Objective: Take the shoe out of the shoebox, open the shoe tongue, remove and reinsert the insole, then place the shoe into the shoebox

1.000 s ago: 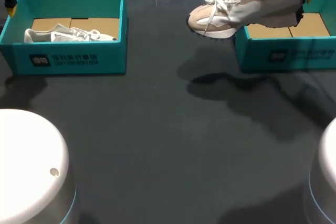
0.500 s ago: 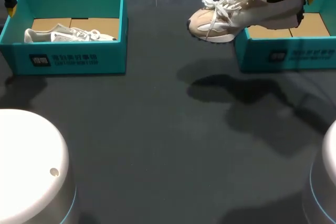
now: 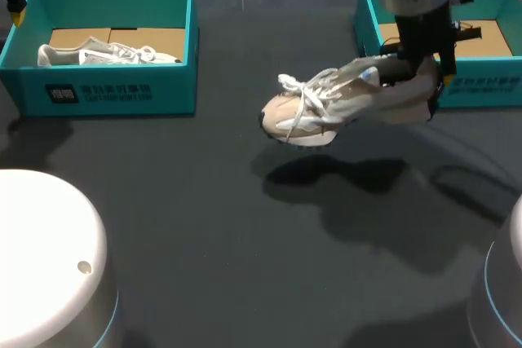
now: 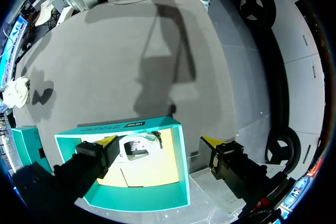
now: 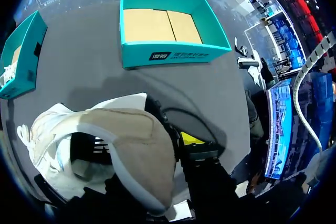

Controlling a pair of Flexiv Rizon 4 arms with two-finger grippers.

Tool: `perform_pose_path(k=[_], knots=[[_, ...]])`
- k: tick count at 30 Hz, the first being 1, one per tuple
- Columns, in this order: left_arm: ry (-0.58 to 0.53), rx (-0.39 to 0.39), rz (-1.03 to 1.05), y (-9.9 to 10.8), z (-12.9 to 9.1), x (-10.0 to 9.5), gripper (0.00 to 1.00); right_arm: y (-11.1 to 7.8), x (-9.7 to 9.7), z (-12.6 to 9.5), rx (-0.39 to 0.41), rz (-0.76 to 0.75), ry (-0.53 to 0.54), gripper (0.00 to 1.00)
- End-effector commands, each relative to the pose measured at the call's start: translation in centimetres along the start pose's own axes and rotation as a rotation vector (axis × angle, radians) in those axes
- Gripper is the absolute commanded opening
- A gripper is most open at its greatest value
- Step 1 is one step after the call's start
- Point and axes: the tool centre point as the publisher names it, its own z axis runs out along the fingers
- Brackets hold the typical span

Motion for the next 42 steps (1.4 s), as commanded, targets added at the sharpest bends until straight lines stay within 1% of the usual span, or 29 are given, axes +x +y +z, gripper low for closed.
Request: perform_pose_path(k=[1, 2, 18, 19, 20, 22, 24, 25, 27, 28, 30, 34, 38, 42], knots=[[0.001, -0.001, 0.001, -0.1, 0.0, 0.1, 1.0, -3.3, 2.2, 1.0, -0.041, 0.011, -0.011, 0.0], [0.001, -0.001, 0.001, -0.1, 0.0, 0.1, 1.0, -4.0, 2.9, 1.2, -0.041, 0.009, -0.015, 0.0], [0.001, -0.001, 0.001, -0.1, 0.0, 0.1, 1.0, -4.0, 2.9, 1.2, -0.041, 0.009, -0.015, 0.0], [0.001, -0.001, 0.001, -0.1, 0.0, 0.1, 1.0, -4.6, 3.8, 1.2, -0.044, 0.012, -0.017, 0.0], [0.001, -0.001, 0.001, -0.1, 0.0, 0.1, 1.0, -5.2, 4.8, 1.5, -0.03, -0.003, -0.032, 0.0], [0.001, -0.001, 0.001, -0.1, 0.0, 0.1, 1.0, -6.2, 6.7, 2.1, -0.029, -0.019, 0.008, 0.0], [0.001, -0.001, 0.001, -0.1, 0.0, 0.1, 1.0, -7.2, 8.5, 2.6, -0.022, -0.047, 0.026, 0.0], [0.001, -0.001, 0.001, -0.1, 0.0, 0.1, 1.0, -7.5, 9.1, 2.7, -0.025, -0.051, 0.061, 0.0], [0.001, -0.001, 0.001, -0.1, 0.0, 0.1, 1.0, -8.2, 10.2, 2.7, -0.027, -0.058, 0.069, 0.0], [0.001, -0.001, 0.001, -0.1, 0.0, 0.1, 1.0, -8.6, 10.7, 2.6, -0.027, -0.057, 0.085, 0.0], [0.001, -0.001, 0.001, -0.1, 0.0, 0.1, 1.0, -9.2, 11.4, 2.6, -0.016, -0.056, 0.073, 0.0], [0.001, -0.001, 0.001, -0.1, 0.0, 0.1, 1.0, -10.4, 12.5, 2.7, 0.0, -0.05, 0.083, 0.0], [0.001, -0.001, 0.001, -0.1, 0.0, 0.1, 1.0, -11.7, 13.2, 3.0, 0.001, -0.066, 0.177, 0.0], [0.001, -0.001, 0.001, -0.1, 0.0, 0.1, 1.0, -12.9, 13.9, 3.5, 0.018, -0.066, 0.184, 0.0]])
